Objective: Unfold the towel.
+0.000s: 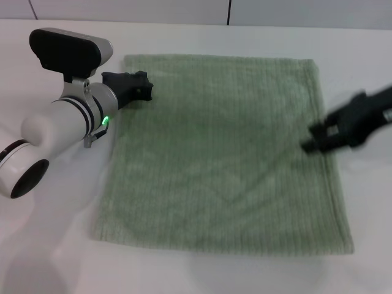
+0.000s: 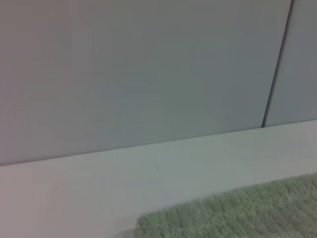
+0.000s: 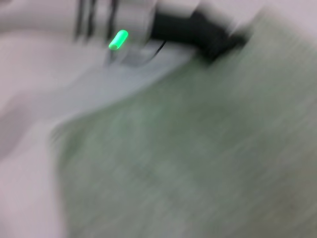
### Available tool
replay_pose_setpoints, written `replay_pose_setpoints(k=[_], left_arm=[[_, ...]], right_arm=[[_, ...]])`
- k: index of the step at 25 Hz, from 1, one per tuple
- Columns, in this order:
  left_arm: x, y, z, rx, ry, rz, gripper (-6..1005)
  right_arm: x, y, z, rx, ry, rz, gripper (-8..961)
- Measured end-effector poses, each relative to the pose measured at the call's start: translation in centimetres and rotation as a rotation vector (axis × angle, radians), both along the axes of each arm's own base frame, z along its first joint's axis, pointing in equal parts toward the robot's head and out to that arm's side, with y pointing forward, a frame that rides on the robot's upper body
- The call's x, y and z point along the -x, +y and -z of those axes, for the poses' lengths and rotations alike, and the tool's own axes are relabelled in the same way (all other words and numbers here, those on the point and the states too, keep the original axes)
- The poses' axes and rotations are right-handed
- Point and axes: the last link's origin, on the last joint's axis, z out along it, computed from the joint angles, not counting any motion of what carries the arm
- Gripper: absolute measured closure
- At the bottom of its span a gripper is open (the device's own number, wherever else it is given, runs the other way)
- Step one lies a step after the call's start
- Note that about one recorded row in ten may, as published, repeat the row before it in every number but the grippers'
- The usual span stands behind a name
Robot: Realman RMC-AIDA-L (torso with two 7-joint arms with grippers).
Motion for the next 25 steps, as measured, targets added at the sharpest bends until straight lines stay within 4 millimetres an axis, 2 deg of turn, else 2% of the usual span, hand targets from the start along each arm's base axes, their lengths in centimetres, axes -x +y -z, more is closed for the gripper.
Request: replay_pose_setpoints(k=[2,6,7,8,11,13,18,20,22,25], left_arm=[[0.0,0.0,0.0,-0.002,-0.001,-0.001,1001],[-0.1,0.1,-0.1,-0.002,-0.002,0.001,1001],[-0.1,0.1,-0.1,-0.002,-0.002,0.001,1000],[-0.1,0.1,-0.1,-0.002,-0.002,0.001,1000],[0.0,0.1,-0.1,-0.001,0.000,-0.003,999],[0.0,0.1,-0.1,-0.002,0.000,-0.005,999],[-0.1,0.1,-0.2,-0.007,-0.010,0.002,998],[-0.5,-0.6,-0.6,-0.051,-0.083,0.060,998],[-0.7,-1.2,-1.3,-0.098,-0.149,0.113,997],[-0.8,-1.8,-1.9,-0.137,-0.194,0.158,996]], right_arm=[[0.3,1.4,-0.5,-0.154,0.082,-0.065,518],[0.4,1.9,-1.2,-0.278,0.180,-0.147,518],[0.7,2.1,-1.8,-0.361,0.271,-0.216,518],[0.7,2.1,-1.8,-0.361,0.271,-0.216,518],[0.8,2.0,-2.5,-0.465,0.411,-0.306,518],[0.1,1.0,-3.3,-0.634,0.591,-0.455,518],[-0.9,0.0,-3.2,-0.765,0.682,-0.555,517],[-1.6,-0.4,-2.7,-0.844,0.699,-0.601,517],[-2.9,-0.1,-1.8,-0.932,0.679,-0.580,517],[-3.6,0.4,-1.2,-0.960,0.647,-0.537,517]])
